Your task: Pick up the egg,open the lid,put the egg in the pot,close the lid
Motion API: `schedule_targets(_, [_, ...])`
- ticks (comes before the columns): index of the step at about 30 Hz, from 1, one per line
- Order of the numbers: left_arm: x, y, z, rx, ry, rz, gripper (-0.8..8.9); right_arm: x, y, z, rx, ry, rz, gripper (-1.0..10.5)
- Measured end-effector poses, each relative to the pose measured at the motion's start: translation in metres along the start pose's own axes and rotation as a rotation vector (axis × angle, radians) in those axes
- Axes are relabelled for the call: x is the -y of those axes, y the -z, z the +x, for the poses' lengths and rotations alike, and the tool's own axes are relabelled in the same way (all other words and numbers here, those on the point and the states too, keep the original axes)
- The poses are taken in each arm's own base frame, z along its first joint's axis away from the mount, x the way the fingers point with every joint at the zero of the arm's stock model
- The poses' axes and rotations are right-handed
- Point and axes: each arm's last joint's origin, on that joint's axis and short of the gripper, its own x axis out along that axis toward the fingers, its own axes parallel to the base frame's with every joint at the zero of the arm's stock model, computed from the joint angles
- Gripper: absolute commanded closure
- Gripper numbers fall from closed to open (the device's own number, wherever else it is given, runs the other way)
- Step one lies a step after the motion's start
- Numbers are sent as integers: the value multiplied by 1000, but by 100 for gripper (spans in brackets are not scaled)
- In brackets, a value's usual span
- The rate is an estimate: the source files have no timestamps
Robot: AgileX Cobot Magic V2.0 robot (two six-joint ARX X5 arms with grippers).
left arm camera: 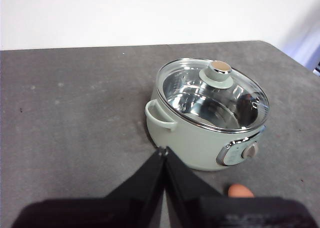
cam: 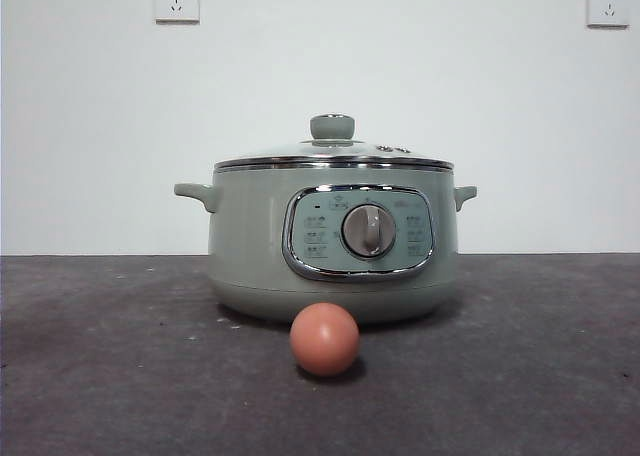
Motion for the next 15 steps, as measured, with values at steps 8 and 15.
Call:
schedule_targets(8, [2,-6,-4,-25,12,12,814,-1,-5,-4,-5,-1,-30,944])
schedule_targets(15, [2,-7,1,-46,69,2,285,-1,-5,-4,-6,-1,-30,534])
